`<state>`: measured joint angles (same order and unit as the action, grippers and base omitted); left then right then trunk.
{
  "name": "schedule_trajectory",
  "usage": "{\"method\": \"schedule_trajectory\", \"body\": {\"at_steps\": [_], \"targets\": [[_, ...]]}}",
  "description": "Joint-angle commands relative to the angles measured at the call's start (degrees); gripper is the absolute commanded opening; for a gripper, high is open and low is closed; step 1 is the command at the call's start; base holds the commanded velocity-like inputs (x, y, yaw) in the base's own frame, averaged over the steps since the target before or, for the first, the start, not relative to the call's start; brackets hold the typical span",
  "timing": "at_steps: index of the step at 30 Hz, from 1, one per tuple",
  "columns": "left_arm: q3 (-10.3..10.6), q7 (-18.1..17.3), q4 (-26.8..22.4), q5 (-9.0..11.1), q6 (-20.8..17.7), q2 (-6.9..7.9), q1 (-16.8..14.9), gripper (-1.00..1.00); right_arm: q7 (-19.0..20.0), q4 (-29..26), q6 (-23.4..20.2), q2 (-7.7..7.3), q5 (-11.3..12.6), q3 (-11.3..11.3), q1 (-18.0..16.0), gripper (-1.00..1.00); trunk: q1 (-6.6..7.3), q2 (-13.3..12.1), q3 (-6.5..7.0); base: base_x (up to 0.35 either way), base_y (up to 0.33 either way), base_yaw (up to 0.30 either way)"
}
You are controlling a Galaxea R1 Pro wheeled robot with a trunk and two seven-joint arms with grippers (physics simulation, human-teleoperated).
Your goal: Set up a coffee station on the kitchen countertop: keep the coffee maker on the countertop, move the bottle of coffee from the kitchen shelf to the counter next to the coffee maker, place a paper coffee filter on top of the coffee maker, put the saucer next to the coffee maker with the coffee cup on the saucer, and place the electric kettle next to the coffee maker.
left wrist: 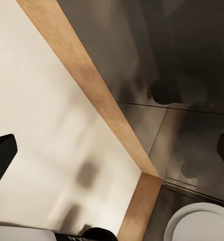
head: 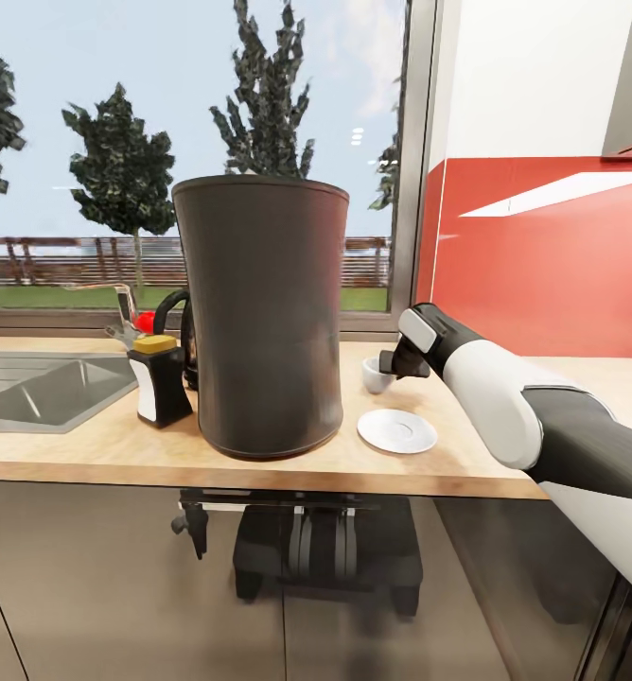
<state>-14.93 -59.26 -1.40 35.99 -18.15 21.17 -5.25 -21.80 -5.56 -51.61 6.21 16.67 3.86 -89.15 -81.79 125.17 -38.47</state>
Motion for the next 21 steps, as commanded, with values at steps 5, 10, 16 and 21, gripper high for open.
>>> {"method": "schedule_trajectory", "body": {"at_steps": [5,10,16,21], "targets": [[-0.45,-0.16,-0.01,-0.22,-0.58,0.01,-0.04,1.00,-0.61,0.20,-0.07,0.03,0.82,0.63,0.03,-1.00,0.00,0.02,-0.09,0.000,0.000,0.000],[-0.45,-0.16,0.00,-0.22,-0.60,0.01,-0.02,1.00,-0.61,0.20,-0.07,0.03,0.82,0.62,0.03,-1.00,0.00,0.02,-0.09,0.000,0.000,0.000],[-0.45,-0.16,-0.07,-0.22,-0.60,0.01,-0.04,1.00,-0.61,0.20,-0.07,0.03,0.82,0.62,0.03,-1.00,0.00,0.02,-0.09,0.000,0.000,0.000],[-0.45,-0.16,-0.08,-0.22,-0.63,0.01,-0.04,1.00,-0.61,0.20,-0.07,0.03,0.82,0.62,0.03,-1.00,0.66,-1.19,0.45,0.000,0.000,0.000]]}}
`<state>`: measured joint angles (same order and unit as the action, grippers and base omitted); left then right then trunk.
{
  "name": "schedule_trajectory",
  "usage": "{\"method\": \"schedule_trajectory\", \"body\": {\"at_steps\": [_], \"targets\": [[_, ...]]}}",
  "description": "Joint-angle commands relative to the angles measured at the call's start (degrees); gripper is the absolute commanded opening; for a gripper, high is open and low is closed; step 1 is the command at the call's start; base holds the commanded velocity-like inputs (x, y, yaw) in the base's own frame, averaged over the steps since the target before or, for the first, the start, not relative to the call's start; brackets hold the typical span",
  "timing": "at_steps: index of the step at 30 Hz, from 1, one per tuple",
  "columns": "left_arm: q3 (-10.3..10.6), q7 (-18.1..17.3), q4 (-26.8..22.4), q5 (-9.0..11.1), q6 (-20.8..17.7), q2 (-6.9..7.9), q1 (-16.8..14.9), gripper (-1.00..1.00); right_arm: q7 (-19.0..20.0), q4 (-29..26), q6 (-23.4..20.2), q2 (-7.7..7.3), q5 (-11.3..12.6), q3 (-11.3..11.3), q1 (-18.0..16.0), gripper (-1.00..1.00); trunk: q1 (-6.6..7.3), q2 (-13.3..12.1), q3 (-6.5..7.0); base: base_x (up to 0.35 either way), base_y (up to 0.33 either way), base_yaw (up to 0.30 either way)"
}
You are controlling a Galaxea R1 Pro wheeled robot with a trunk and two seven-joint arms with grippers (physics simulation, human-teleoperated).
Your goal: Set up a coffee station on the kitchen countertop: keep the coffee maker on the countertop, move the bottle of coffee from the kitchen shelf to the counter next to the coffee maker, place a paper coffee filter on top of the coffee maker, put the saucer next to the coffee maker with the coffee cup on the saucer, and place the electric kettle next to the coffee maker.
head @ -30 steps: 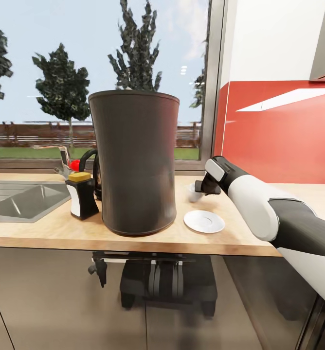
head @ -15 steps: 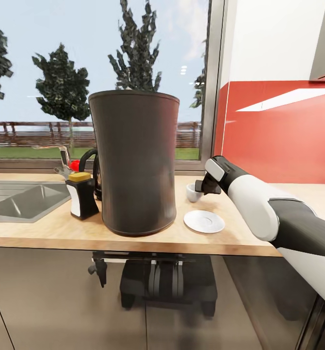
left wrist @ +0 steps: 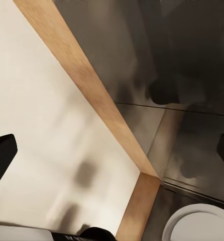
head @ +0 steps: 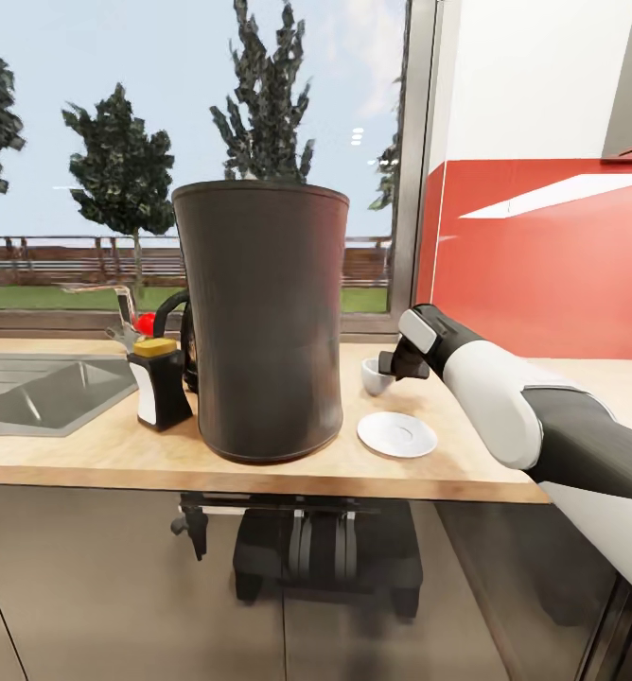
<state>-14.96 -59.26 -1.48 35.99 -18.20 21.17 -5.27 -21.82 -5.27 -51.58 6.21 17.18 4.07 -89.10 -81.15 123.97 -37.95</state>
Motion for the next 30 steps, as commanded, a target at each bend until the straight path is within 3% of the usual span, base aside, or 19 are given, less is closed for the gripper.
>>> {"method": "schedule_trajectory", "body": {"at_steps": [1,11,15,18,23,30], "targets": [[-0.42,-0.15,0.00,-0.22,-0.58,0.01,-0.03,1.00,-0.59,-0.10,-0.11,0.03,0.31,0.42,-0.02,-1.00,0.24,-0.38,0.12,0.000,0.000,0.000],[-0.42,-0.15,-0.01,-0.22,-0.60,0.01,-0.03,1.00,-0.74,-0.45,-0.05,0.03,0.31,0.19,-0.02,-1.00,2.43,-4.39,1.91,0.000,0.000,0.000],[-0.42,-0.15,-0.01,-0.22,-0.60,0.01,-0.02,1.00,-2.62,-0.74,-0.02,0.03,0.31,-1.11,-0.02,-1.00,3.31,-6.00,2.63,0.000,0.000,0.000],[-0.42,-0.15,-0.01,-0.22,-0.60,0.01,-0.03,1.00,-6.10,-0.87,-0.06,0.06,0.32,-2.49,-0.02,-1.00,3.97,-7.20,3.17,0.000,0.000,0.000],[-0.42,-0.15,-0.01,-0.22,-0.60,0.01,-0.02,1.00,-9.89,-0.95,-0.16,0.10,0.38,-3.32,-0.02,-1.00,3.97,-7.20,3.17,0.000,0.000,0.000],[-0.42,-0.15,-0.01,-0.22,-0.59,0.01,-0.02,1.00,-10.66,-1.70,-0.32,0.11,0.40,-3.52,-0.02,-1.00,3.97,-7.20,3.17,0.000,0.000,0.000]]}}
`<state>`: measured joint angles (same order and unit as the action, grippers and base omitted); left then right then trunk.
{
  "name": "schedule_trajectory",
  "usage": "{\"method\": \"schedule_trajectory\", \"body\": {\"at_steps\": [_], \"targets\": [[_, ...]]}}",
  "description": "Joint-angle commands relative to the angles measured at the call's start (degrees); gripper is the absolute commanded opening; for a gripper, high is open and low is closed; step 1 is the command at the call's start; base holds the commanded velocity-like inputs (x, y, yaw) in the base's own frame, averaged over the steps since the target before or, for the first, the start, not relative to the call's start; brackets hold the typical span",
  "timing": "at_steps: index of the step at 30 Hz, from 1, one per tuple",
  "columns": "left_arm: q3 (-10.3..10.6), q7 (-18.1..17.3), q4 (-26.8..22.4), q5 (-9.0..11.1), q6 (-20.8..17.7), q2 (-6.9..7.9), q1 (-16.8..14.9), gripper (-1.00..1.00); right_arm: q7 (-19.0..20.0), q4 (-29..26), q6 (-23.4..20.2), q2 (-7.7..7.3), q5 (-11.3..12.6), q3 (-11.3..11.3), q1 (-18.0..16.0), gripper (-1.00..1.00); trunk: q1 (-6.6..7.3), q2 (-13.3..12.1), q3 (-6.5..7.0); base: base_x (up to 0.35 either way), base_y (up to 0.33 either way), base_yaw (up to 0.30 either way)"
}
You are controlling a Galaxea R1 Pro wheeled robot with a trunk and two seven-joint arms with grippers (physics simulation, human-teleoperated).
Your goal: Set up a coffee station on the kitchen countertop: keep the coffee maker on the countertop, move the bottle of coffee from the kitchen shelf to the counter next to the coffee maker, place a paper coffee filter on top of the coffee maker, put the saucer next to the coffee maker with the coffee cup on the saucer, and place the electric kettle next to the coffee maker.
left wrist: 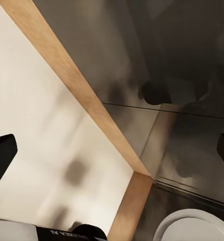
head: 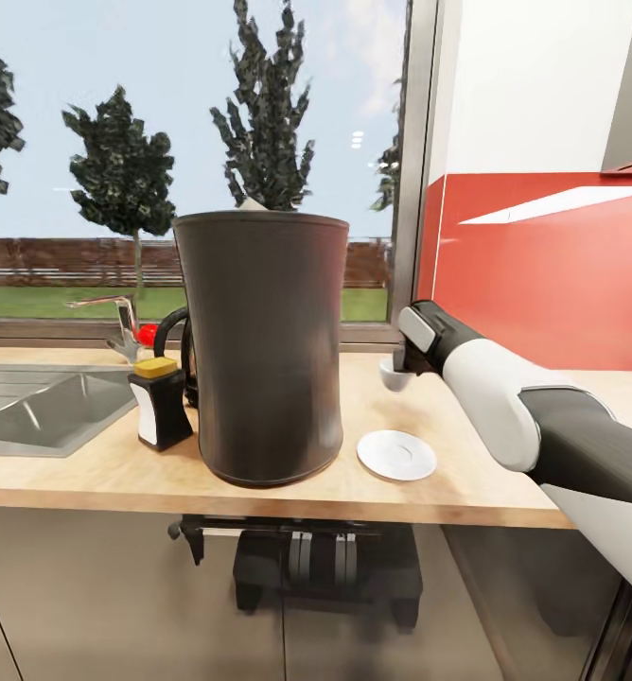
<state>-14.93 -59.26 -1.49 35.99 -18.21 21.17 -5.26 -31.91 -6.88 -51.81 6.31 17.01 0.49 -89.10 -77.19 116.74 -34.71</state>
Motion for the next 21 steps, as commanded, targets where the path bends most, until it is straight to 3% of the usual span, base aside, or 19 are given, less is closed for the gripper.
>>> {"method": "schedule_trajectory", "body": {"at_steps": [1,10,14,21], "targets": [[-0.45,-0.15,0.00,-0.21,-0.58,0.01,-0.03,1.00,-0.58,-0.49,-0.12,0.02,0.56,0.05,-0.02,-1.00,0.01,0.03,-0.07,0.000,0.000,0.000],[-0.45,-0.15,0.00,-0.21,-0.59,-0.06,-0.04,1.00,-0.67,-3.00,-1.33,-0.06,0.57,-0.05,-0.02,-1.00,0.01,0.03,-0.07,-0.009,0.000,0.000],[-0.45,-0.15,0.00,-0.21,-0.60,-0.08,-0.05,1.00,-0.68,-6.30,-4.98,-0.07,0.76,0.09,-0.02,-1.00,0.01,0.03,-0.07,-0.182,0.000,0.000],[-0.45,-0.15,0.00,-0.21,-0.60,-0.08,-0.02,1.00,-0.62,-7.00,-5.60,-0.07,0.98,0.12,-0.02,-1.00,0.01,0.03,-0.07,-0.099,0.000,0.000]]}}
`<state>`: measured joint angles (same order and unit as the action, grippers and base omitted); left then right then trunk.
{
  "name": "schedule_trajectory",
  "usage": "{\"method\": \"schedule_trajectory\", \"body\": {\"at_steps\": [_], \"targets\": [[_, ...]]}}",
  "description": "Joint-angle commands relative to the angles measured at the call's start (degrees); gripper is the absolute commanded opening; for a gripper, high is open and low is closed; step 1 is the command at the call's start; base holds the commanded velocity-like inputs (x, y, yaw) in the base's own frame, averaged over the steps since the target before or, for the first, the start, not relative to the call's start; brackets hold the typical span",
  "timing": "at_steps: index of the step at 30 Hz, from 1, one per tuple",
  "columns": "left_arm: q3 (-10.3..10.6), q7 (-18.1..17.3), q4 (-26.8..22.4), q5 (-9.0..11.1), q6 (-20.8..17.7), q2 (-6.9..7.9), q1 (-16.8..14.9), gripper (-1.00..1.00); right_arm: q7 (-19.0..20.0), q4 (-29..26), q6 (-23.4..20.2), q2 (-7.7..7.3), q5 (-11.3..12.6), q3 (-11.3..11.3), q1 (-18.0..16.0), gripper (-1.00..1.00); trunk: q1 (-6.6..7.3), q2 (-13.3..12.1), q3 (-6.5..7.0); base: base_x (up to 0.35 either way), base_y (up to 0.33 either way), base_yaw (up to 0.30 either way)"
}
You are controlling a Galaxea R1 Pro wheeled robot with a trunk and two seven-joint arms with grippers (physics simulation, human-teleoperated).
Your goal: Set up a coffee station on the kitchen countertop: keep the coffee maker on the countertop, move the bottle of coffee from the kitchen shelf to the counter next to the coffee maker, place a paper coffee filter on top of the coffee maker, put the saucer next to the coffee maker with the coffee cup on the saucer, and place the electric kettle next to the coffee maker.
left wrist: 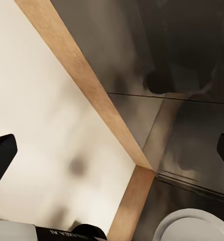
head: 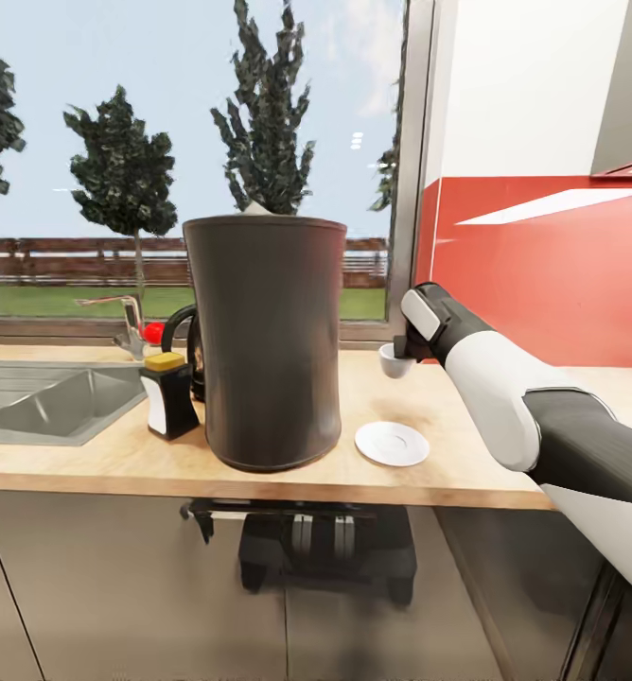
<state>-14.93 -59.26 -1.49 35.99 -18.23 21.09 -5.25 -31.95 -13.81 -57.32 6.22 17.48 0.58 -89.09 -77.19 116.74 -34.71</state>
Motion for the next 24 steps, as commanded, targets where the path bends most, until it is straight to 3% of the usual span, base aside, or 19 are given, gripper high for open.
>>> {"method": "schedule_trajectory", "body": {"at_steps": [1,24], "targets": [[-0.45,-0.15,0.00,-0.22,-0.58,0.01,-0.02,1.00,-0.57,-0.09,-0.17,0.02,0.52,0.04,-0.05,-1.00,0.01,0.03,-0.07,-0.015,0.000,0.000],[-0.45,-0.15,0.00,-0.22,-0.54,0.01,-0.05,1.00,-0.42,1.63,-0.25,0.52,0.56,0.13,-0.03,-1.00,0.01,0.03,-0.07,-0.219,0.000,0.000]]}}
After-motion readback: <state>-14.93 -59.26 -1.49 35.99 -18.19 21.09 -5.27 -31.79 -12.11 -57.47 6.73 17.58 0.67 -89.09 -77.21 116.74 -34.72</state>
